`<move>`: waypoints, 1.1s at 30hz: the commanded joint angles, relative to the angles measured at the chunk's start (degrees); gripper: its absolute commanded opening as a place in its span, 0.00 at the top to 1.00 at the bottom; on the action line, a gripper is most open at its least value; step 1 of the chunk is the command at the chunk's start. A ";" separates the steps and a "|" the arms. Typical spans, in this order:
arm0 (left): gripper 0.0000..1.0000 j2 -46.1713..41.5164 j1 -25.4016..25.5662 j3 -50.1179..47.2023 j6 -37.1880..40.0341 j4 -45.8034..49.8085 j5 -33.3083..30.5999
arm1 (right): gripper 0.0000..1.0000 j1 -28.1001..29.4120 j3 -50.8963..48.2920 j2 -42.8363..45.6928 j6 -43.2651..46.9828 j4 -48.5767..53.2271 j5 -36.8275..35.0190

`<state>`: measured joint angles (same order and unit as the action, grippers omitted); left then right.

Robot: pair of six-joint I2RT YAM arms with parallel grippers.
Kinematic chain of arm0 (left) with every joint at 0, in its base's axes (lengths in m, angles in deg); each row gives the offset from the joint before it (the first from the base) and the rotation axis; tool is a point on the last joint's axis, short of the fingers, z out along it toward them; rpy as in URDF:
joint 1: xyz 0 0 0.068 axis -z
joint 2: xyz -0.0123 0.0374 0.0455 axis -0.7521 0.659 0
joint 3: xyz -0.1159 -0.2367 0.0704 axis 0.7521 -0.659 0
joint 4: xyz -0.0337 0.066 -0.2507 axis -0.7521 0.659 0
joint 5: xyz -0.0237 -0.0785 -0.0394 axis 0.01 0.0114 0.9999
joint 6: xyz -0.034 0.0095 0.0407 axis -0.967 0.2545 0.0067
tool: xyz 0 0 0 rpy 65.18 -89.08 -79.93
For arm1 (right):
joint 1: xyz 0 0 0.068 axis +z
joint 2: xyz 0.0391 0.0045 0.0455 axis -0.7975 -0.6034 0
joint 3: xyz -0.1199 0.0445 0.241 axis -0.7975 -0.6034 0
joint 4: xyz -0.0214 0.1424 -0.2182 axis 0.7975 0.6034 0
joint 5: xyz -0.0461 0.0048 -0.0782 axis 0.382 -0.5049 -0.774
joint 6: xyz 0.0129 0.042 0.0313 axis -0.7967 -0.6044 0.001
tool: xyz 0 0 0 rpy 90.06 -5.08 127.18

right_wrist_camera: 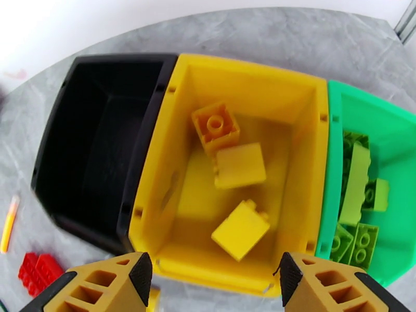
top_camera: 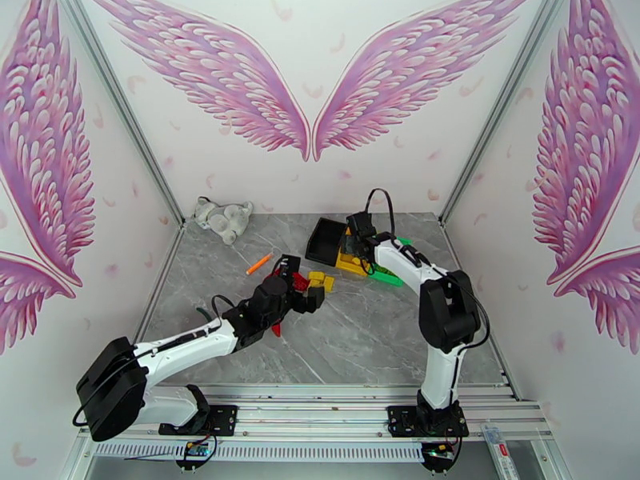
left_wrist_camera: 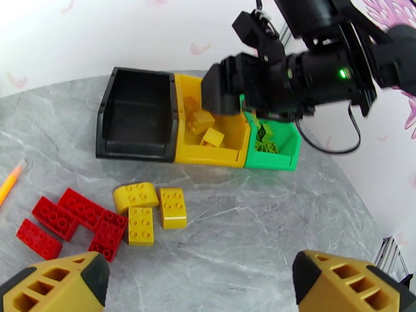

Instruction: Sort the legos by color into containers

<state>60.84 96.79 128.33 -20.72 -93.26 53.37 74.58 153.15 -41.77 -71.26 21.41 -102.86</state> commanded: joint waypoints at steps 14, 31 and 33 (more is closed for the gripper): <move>0.01 -2.09 -16.92 -4.89 -6.17 -4.42 11.93 | 0.29 12.98 -10.78 2.43 -5.82 -7.62 0.03; 0.02 19.92 -25.51 -3.66 -19.65 -26.82 28.94 | 0.38 12.41 -7.89 -5.99 -6.05 -8.56 -1.72; 0.02 19.86 -25.44 -3.74 -19.43 -26.98 28.61 | 0.38 12.41 -7.20 -7.09 -6.07 -8.37 -1.44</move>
<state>80.42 71.39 123.59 -39.12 -116.47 80.27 87.35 144.17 -46.88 -76.31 13.34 -103.27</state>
